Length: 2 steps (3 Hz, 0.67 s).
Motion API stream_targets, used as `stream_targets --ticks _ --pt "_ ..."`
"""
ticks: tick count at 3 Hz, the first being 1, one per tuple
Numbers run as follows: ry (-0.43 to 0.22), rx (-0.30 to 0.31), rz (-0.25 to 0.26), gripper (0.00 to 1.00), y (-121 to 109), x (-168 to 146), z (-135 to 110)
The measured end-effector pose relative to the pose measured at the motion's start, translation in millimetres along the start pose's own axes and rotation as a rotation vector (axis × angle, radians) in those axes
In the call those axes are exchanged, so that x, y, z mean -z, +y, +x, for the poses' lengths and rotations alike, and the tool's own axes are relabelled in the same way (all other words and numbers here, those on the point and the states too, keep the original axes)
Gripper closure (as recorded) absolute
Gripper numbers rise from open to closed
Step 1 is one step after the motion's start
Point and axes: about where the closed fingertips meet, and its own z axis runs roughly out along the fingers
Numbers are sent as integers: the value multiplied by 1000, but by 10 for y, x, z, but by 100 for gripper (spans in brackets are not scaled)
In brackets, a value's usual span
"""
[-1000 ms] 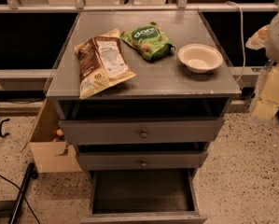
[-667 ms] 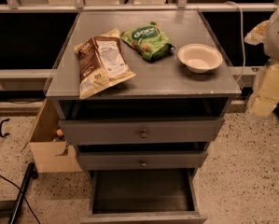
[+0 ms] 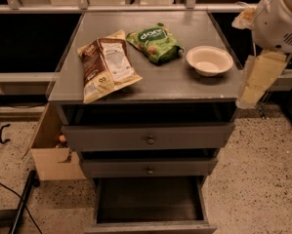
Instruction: Place brown chip bag into bottom drawer
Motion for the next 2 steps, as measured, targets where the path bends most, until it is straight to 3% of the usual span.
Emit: stream_targets --ticks 2 --pt "-75 123 9 0 -440 -340 -557"
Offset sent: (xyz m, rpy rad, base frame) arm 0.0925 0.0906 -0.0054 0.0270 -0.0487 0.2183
